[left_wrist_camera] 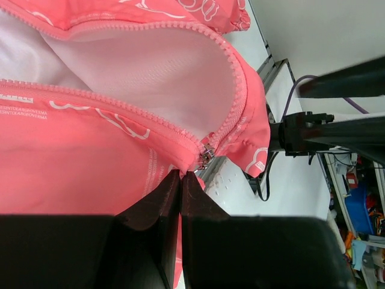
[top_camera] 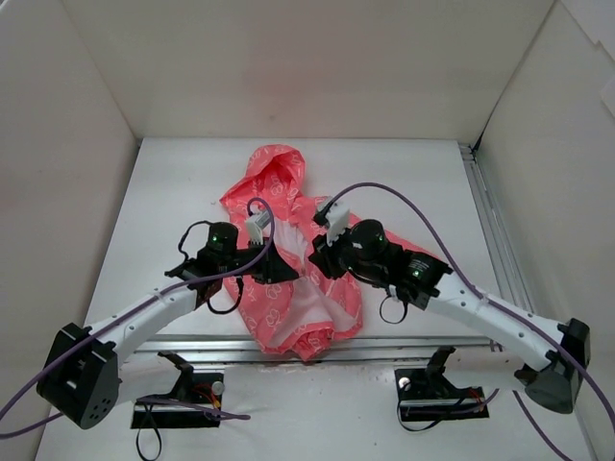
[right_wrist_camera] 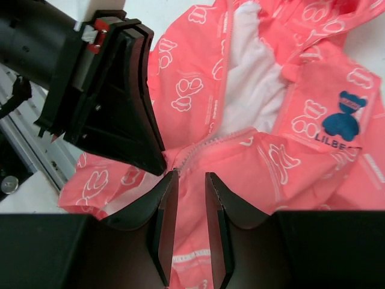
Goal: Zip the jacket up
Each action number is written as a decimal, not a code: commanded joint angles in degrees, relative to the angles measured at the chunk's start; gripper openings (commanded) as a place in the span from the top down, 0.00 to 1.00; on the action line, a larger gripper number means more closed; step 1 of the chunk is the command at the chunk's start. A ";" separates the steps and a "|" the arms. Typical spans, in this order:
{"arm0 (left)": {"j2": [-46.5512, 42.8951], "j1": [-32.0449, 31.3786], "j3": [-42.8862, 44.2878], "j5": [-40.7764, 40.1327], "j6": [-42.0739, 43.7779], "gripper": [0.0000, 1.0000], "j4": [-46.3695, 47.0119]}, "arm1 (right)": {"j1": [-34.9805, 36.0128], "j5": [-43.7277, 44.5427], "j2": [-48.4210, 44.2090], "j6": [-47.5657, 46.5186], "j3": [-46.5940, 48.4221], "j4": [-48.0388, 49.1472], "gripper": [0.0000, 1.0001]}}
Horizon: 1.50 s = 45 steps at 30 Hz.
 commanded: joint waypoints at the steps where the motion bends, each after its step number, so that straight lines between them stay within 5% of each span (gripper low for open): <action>1: 0.10 0.68 3.69 1.94 -1.42 1.00 1.91 | 3.99 9.99 -5.95 -4.10 0.13 2.33 0.78; 13: 0.19 1.21 6.06 1.77 -2.48 1.00 -0.90 | 14.19 11.66 -2.28 -2.52 0.48 -1.28 0.79; 24: -0.34 1.21 5.98 0.89 -3.45 1.00 -0.99 | 15.16 13.42 1.94 0.03 -4.52 -1.10 0.77; 32: -1.83 1.21 5.98 0.19 -4.41 1.00 -1.08 | 14.02 11.84 3.00 1.88 -9.27 3.82 0.62; 45: -2.80 1.21 5.45 1.15 -5.20 1.00 -0.46 | 7.95 7.09 -0.60 -0.67 -20.96 23.85 0.60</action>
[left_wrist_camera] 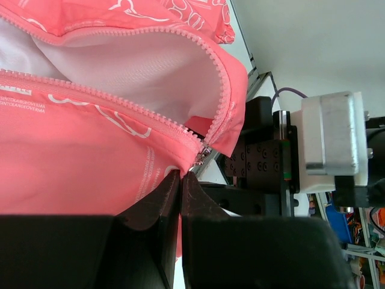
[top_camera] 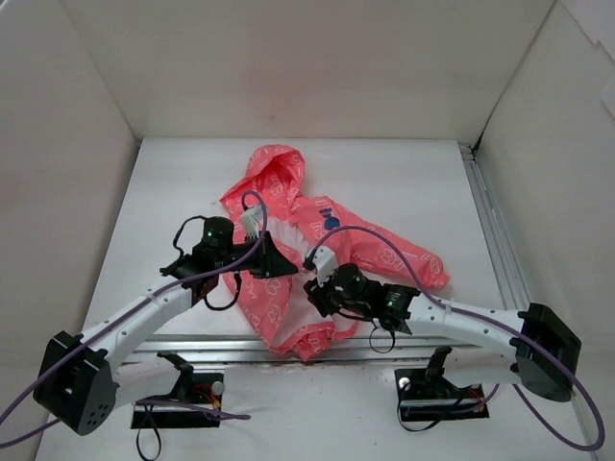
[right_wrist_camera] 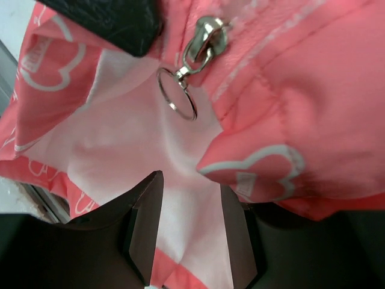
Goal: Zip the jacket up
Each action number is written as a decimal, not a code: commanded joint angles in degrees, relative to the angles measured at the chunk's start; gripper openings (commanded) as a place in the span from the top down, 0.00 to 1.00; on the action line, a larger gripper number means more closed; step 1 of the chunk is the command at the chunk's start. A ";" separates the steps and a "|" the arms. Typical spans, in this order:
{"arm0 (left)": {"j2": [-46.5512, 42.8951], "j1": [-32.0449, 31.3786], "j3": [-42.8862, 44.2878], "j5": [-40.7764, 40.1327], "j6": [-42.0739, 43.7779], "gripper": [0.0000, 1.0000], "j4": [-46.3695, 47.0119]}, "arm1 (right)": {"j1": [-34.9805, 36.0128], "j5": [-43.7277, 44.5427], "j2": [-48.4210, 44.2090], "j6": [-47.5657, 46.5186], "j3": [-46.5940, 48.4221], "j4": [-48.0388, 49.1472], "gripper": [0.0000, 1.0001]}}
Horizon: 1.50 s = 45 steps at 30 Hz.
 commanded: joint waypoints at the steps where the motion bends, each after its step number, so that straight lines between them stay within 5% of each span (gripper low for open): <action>1: -0.94 0.51 2.30 1.22 -0.92 1.00 3.32 | -0.65 -1.13 -3.35 -1.48 -1.07 11.81 0.60; 11: 0.46 0.51 1.42 2.45 -0.92 1.00 5.08 | -0.66 -2.36 -7.75 -2.36 -5.64 20.43 0.58; 45: -0.06 0.51 0.01 3.86 -1.62 1.00 7.01 | -1.18 -9.21 -10.48 -2.80 -5.03 26.15 0.66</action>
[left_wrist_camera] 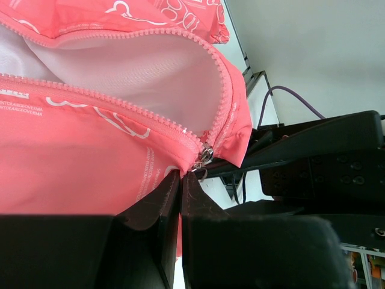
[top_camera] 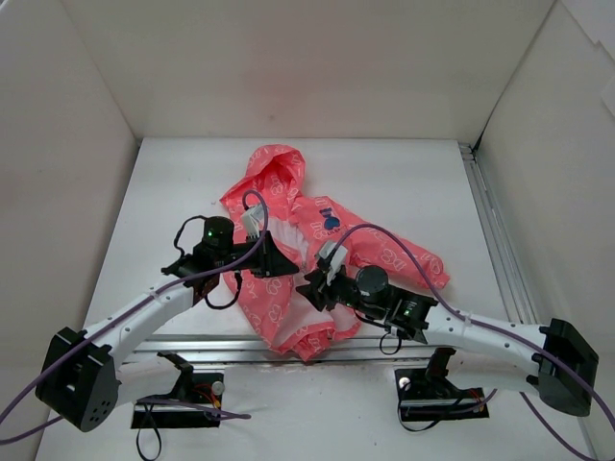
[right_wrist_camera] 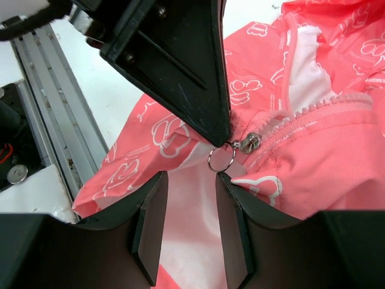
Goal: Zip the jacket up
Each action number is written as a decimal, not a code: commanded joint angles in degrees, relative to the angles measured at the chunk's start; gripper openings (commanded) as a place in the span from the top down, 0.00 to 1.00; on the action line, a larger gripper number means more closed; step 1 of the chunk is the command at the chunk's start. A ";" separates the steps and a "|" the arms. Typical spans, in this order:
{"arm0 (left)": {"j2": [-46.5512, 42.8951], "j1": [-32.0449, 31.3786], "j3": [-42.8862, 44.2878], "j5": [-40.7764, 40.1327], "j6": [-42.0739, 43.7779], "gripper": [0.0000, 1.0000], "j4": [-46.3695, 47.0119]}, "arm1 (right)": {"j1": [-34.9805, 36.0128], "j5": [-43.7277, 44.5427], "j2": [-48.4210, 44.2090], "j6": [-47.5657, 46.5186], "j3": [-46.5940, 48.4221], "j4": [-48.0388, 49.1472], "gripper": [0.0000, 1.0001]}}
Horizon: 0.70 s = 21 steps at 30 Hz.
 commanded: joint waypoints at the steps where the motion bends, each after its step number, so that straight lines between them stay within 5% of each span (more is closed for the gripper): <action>1: -1.13 0.18 0.93 2.00 -0.55 1.00 4.48 | -0.40 -1.61 -2.11 -0.37 1.74 5.78 0.66; 21: -1.04 -0.87 1.02 2.44 -0.38 1.00 5.00 | -2.86 -1.61 1.06 2.44 6.05 6.48 0.74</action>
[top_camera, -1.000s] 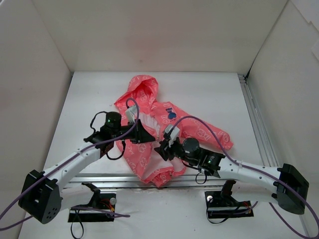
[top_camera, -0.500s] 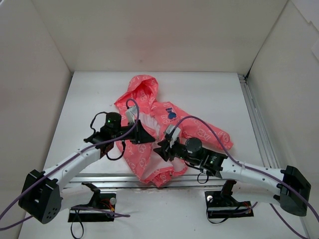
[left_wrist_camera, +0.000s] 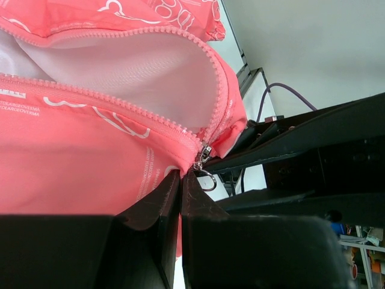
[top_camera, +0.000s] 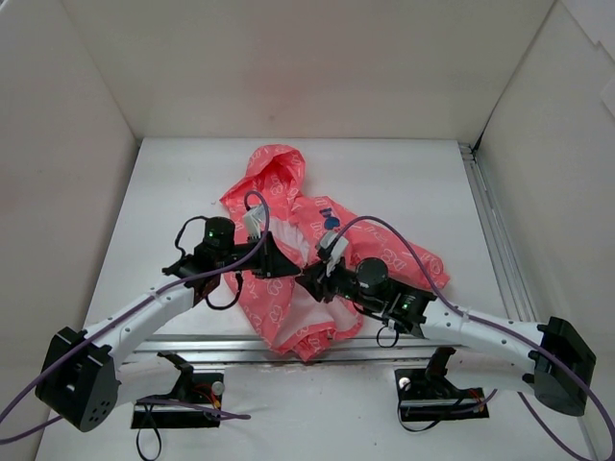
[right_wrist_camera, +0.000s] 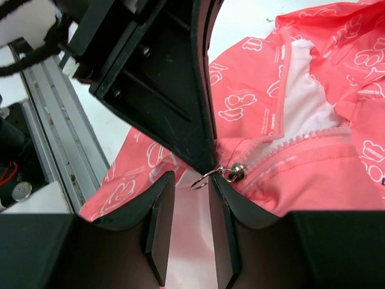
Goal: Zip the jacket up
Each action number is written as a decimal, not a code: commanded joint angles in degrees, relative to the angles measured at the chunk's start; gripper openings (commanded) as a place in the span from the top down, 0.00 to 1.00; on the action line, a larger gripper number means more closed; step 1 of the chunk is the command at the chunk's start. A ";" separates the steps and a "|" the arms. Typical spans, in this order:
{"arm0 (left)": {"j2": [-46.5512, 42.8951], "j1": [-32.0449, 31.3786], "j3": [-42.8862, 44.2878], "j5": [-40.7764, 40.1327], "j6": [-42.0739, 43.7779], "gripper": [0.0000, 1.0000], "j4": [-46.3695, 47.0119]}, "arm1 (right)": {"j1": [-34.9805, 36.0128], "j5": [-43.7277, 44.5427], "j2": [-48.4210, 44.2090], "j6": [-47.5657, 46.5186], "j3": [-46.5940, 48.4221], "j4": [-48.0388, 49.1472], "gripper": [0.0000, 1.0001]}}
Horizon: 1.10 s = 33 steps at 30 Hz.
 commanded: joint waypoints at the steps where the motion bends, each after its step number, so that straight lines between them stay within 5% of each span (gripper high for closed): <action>1: -1.04 -0.46 1.02 1.98 -0.38 1.00 4.68 | -1.24 -0.19 -0.17 1.69 3.76 5.85 0.75; 10: -1.39 -0.98 0.76 1.81 -0.55 1.00 5.20 | -3.87 -2.03 0.18 4.24 5.16 5.85 1.00; 27: -1.66 -1.51 0.06 1.37 -0.90 1.00 5.64 | -4.85 -2.39 1.51 4.16 10.00 0.32 1.00; 33: -1.40 -1.51 0.58 1.01 -1.26 1.00 5.73 | -4.76 0.51 -3.06 1.44 12.11 -9.44 0.80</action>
